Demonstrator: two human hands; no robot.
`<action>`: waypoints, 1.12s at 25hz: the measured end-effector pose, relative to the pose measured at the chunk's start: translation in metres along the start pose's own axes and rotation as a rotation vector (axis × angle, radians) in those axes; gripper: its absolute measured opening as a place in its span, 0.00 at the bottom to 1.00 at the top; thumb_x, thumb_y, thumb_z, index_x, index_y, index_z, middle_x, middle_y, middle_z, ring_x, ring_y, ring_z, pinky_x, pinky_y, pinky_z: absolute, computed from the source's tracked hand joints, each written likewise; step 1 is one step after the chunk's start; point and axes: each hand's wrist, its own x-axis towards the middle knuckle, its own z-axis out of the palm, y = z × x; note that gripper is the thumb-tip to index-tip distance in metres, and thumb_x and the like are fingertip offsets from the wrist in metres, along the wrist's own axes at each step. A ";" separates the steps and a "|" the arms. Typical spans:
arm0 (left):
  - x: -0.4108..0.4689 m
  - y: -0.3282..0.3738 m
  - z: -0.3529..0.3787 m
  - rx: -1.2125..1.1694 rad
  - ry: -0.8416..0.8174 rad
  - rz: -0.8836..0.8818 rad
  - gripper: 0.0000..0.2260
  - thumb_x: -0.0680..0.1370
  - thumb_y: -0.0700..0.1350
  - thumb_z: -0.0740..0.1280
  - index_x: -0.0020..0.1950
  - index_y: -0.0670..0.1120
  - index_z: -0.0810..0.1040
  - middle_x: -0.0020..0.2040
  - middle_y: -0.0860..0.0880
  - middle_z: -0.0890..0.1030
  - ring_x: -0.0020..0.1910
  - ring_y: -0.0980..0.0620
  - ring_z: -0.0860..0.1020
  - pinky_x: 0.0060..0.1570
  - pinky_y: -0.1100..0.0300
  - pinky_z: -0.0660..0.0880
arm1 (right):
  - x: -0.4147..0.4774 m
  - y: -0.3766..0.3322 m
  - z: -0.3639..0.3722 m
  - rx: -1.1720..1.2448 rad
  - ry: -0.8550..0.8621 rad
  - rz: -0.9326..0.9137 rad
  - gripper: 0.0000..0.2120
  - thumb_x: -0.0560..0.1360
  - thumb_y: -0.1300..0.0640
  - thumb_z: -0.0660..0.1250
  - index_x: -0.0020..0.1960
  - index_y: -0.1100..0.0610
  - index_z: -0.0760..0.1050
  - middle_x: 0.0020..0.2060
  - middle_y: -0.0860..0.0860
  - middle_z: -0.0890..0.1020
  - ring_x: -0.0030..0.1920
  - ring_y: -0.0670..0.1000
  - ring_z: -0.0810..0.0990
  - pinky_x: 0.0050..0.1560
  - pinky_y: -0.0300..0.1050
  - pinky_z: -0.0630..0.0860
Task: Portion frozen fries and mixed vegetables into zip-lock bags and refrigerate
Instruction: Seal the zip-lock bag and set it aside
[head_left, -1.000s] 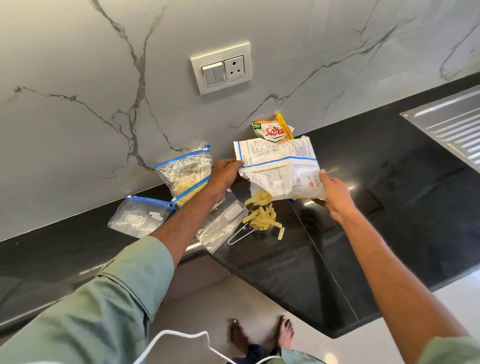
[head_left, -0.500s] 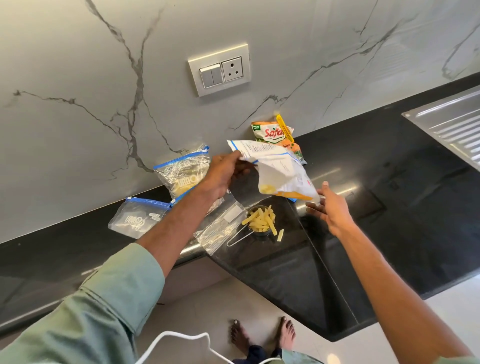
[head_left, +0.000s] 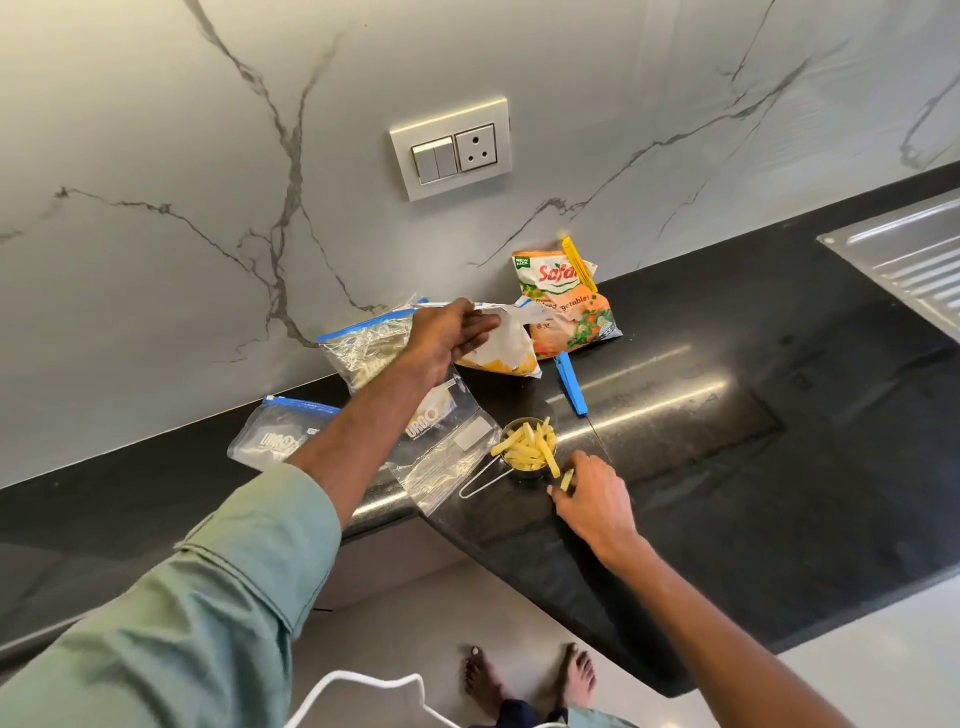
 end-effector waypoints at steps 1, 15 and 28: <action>0.003 -0.006 -0.001 0.037 -0.005 -0.007 0.09 0.84 0.43 0.63 0.53 0.39 0.80 0.42 0.44 0.88 0.39 0.53 0.87 0.43 0.60 0.83 | 0.002 -0.003 0.000 -0.010 -0.003 0.011 0.14 0.75 0.50 0.76 0.56 0.53 0.76 0.49 0.49 0.81 0.46 0.48 0.80 0.49 0.47 0.82; 0.015 -0.068 -0.078 0.919 -0.014 0.396 0.14 0.77 0.49 0.75 0.60 0.45 0.81 0.52 0.52 0.84 0.50 0.54 0.82 0.52 0.56 0.78 | 0.007 -0.045 -0.051 0.237 0.159 -0.204 0.19 0.74 0.46 0.78 0.62 0.46 0.78 0.52 0.39 0.82 0.48 0.41 0.82 0.51 0.41 0.80; 0.031 -0.069 -0.114 1.406 0.210 0.537 0.11 0.79 0.45 0.70 0.61 0.50 0.82 0.56 0.45 0.83 0.55 0.42 0.81 0.51 0.51 0.75 | -0.037 -0.005 0.008 0.408 0.302 0.270 0.12 0.81 0.57 0.70 0.62 0.49 0.73 0.54 0.47 0.80 0.48 0.45 0.80 0.50 0.47 0.78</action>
